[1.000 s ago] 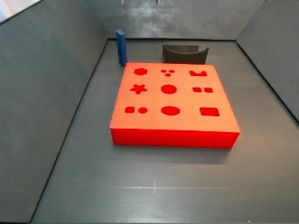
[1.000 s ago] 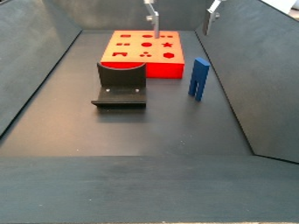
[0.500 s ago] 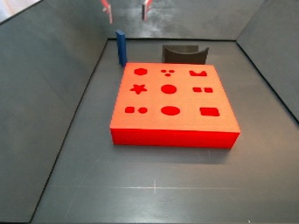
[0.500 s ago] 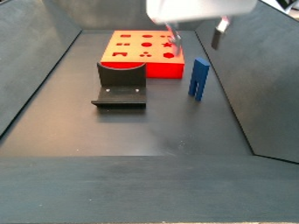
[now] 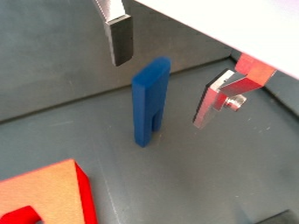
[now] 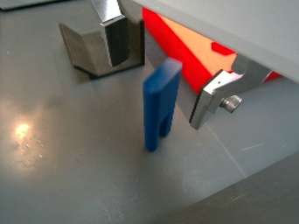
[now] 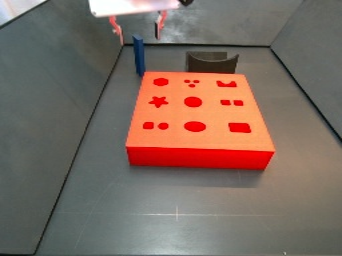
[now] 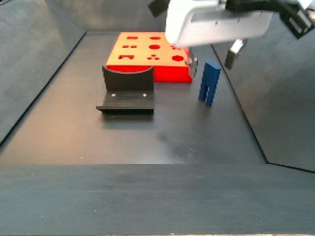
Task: Pick up the square-circle object. Move up. Move to above the board. Insert the square-circle object.
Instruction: Pick up the square-circle object.
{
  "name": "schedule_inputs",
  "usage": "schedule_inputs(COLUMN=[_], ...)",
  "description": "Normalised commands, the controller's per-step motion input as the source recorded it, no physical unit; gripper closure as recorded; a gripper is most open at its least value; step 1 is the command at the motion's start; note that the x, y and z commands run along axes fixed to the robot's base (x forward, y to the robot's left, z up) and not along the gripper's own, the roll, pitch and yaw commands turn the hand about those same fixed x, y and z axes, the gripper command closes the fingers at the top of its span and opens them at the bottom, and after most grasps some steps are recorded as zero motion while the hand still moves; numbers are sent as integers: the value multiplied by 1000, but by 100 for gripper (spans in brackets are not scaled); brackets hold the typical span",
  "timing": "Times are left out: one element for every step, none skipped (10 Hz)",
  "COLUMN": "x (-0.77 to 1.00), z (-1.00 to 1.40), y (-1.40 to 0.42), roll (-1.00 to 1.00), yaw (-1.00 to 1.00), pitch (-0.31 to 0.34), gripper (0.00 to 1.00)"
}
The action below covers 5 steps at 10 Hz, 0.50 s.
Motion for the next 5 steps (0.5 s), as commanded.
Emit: schedule_inputs(x=[0, -17, -29, 0, 0], z=[-357, -129, 0, 0, 0], y=[0, 0, 51, 0, 0], roll=[-16, -59, -77, 0, 0], yaw=[0, 0, 0, 0, 0], pitch=[-50, -46, -29, 0, 0], gripper=[0, 0, 0, 0, 100])
